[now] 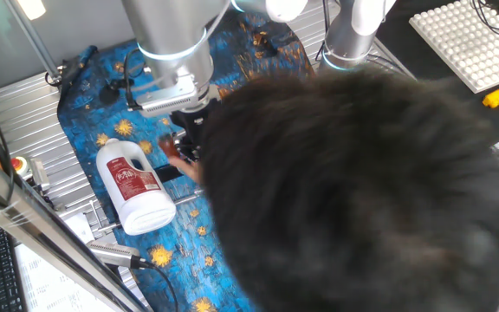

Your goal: Push down the lever

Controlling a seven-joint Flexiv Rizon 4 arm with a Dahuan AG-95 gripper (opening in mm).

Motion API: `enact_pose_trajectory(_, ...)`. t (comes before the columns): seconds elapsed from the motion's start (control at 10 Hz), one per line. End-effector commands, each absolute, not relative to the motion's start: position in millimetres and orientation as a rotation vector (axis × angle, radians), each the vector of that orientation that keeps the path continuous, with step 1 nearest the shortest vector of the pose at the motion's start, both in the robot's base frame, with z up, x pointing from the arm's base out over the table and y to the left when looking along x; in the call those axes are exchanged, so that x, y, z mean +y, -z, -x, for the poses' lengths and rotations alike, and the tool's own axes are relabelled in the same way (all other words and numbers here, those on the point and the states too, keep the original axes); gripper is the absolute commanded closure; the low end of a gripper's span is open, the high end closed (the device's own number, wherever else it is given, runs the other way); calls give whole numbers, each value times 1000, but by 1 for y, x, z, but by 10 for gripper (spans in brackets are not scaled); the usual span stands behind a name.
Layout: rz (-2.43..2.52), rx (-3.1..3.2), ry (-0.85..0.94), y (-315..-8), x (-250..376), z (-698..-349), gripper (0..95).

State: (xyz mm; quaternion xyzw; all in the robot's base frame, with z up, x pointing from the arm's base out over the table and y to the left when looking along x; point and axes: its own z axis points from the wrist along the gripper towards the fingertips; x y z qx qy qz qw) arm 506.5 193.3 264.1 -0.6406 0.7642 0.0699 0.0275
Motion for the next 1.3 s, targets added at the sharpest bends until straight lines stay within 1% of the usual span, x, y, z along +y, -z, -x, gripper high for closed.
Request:
enact_pose_trajectory(0.1,2010,2377,-158,-263,197,-510,760)
enact_pose_trajectory(0.3,2055,2372,-112,-261,205,-516,760)
enact_pose_trajectory(0.4,2064,2371,-100,-260,208,-517,570)
enact_pose_trajectory(1.3,2095,2299,-93,-260,217,-516,570)
